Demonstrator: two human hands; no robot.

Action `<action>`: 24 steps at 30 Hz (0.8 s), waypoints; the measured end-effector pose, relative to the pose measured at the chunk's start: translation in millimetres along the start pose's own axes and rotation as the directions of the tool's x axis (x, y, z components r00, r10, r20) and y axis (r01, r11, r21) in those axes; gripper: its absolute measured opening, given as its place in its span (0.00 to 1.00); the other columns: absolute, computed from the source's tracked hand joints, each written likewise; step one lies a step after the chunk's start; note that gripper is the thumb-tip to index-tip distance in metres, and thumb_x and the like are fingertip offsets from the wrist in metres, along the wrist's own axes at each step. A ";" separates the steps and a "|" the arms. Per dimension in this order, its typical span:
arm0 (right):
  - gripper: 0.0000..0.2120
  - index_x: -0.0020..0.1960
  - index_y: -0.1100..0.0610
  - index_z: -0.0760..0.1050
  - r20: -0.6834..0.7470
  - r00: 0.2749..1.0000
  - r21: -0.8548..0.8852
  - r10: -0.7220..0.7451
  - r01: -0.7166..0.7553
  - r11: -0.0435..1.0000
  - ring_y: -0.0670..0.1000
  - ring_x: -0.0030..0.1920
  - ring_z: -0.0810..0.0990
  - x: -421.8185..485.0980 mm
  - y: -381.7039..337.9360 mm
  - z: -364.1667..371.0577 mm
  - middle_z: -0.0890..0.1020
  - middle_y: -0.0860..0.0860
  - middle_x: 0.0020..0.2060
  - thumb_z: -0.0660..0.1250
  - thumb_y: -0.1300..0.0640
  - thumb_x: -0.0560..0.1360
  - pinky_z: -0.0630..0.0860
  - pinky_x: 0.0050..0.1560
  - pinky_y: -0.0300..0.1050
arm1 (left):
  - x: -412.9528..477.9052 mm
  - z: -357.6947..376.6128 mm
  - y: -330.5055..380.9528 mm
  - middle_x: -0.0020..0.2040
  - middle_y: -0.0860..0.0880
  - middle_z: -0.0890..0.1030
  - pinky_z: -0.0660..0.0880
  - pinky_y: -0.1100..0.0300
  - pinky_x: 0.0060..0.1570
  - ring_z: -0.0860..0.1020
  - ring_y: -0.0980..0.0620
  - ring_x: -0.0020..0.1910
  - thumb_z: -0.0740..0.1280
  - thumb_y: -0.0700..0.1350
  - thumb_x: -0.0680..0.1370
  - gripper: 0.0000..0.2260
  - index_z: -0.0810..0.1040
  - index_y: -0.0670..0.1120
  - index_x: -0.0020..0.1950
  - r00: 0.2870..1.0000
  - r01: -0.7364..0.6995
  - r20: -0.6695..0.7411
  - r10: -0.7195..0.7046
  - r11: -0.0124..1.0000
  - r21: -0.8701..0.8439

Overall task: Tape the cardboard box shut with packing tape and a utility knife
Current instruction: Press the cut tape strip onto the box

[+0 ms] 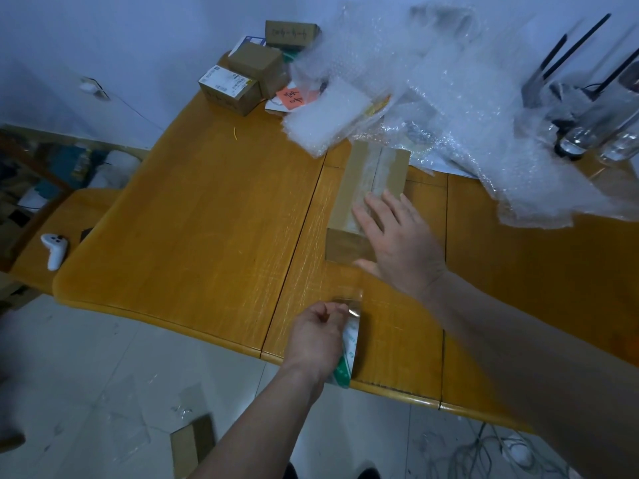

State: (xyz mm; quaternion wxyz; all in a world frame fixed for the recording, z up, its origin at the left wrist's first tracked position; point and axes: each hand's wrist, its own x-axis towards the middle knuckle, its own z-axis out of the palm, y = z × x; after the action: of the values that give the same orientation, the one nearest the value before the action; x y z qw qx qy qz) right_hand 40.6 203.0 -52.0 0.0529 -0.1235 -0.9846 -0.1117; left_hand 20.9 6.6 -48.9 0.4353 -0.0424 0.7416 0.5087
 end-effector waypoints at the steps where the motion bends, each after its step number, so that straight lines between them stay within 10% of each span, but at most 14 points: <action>1: 0.46 0.79 0.58 0.63 -0.020 1.000 0.002 0.004 -0.004 1.000 0.66 0.74 0.68 0.5 -0.2 0.9 0.71 0.62 0.74 0.71 0.34 0.71 0.64 0.76 0.64 | -0.1 0.3 0.1 0.42 0.48 0.86 0.78 0.55 0.43 0.82 0.50 0.40 0.67 0.50 0.83 0.08 0.83 0.50 0.48 1.000 -0.001 0.001 0.001 1.000 -0.001; 15: 0.34 0.77 0.53 0.68 -0.078 0.997 0.149 -0.004 0.016 0.989 0.61 0.73 0.70 1.6 12.0 0.7 0.73 0.56 0.74 0.52 0.33 0.80 0.63 0.76 0.61 | 0.2 2.1 3.8 0.45 0.48 0.87 0.78 0.55 0.42 0.83 0.50 0.41 0.66 0.49 0.83 0.08 0.84 0.50 0.50 1.000 0.026 0.006 -0.026 1.000 -0.010; 24: 0.42 0.78 0.54 0.65 -0.085 0.994 0.120 -0.069 0.079 0.990 0.61 0.73 0.70 1.0 19.0 7.3 0.72 0.57 0.75 0.73 0.38 0.70 0.64 0.76 0.62 | 1.9 1.8 5.1 0.42 0.50 0.86 0.76 0.58 0.38 0.82 0.51 0.39 0.66 0.50 0.83 0.08 0.83 0.50 0.49 1.000 0.022 0.008 -0.022 1.000 -0.001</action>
State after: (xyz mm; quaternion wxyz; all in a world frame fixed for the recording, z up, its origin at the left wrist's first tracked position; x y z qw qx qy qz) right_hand 43.9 222.9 -55.0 0.0960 -0.0785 -0.9906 -0.0576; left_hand 18.2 11.2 -46.7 0.4440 -0.0487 0.7391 0.5043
